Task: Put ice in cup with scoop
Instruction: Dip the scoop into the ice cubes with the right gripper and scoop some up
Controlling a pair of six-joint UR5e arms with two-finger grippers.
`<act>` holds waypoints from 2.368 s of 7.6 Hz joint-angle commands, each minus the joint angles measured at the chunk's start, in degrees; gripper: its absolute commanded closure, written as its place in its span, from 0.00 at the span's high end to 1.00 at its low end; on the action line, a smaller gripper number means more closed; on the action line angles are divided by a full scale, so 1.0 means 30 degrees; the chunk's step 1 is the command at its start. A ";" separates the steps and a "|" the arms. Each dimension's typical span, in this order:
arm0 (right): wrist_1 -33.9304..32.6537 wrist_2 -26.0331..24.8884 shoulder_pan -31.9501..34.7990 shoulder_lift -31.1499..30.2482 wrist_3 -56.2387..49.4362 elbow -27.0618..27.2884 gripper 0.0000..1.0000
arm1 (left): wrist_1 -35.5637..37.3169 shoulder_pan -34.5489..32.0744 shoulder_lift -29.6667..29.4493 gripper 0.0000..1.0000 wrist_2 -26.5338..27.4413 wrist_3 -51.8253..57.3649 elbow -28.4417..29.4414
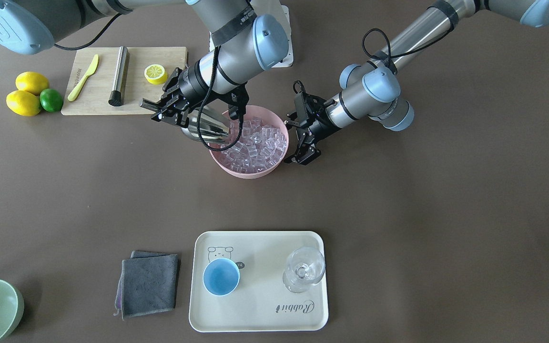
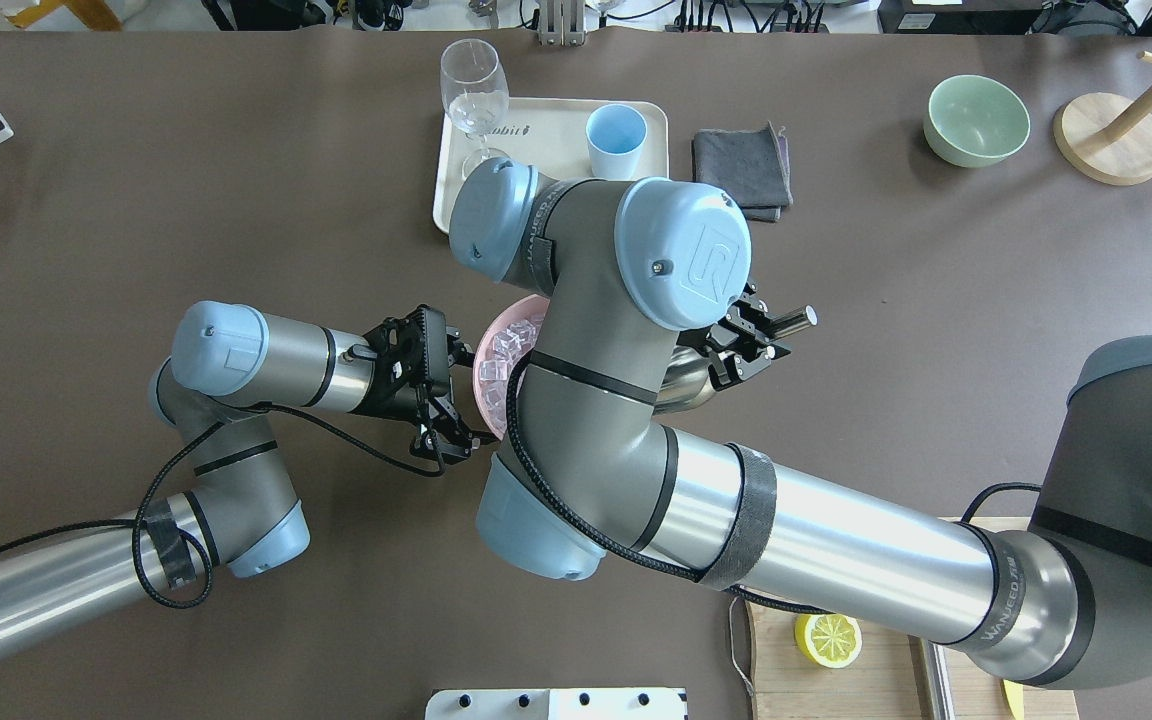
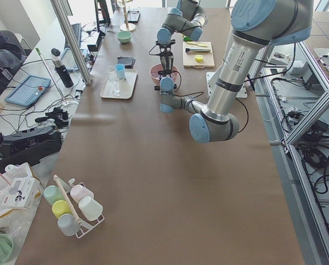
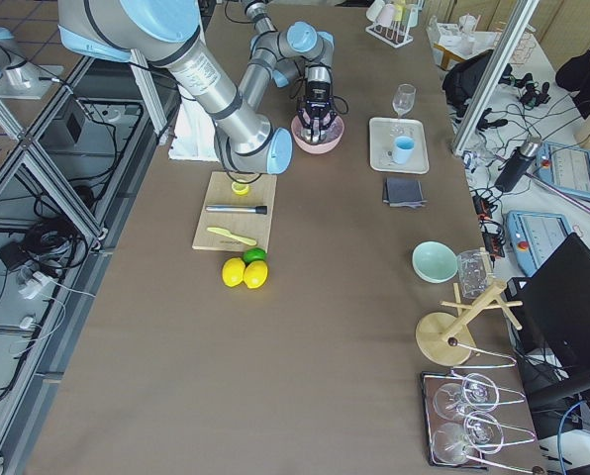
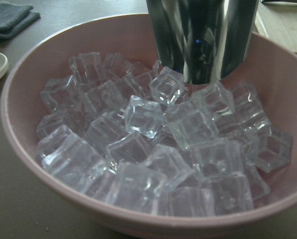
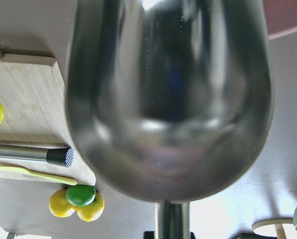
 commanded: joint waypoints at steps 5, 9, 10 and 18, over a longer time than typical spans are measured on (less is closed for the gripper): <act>0.3407 0.0242 -0.0071 0.0414 0.1293 -0.2391 0.00 | 0.0001 0.0028 0.0013 0.98 0.0000 0.0000 0.0000; 0.6273 0.0915 -0.0071 -0.2244 0.4014 0.0472 0.00 | 0.0088 0.0028 0.0014 0.98 0.0058 0.0000 0.0058; 0.7212 0.1294 -0.0071 -0.2775 0.4631 0.0886 0.00 | 0.0495 -0.0001 -0.0045 0.98 0.0029 -0.0029 0.0058; 1.2786 0.1298 -0.0071 -0.6206 0.9295 0.4812 0.00 | 0.3076 -0.1173 -0.0836 0.98 -0.0117 -0.1231 0.0000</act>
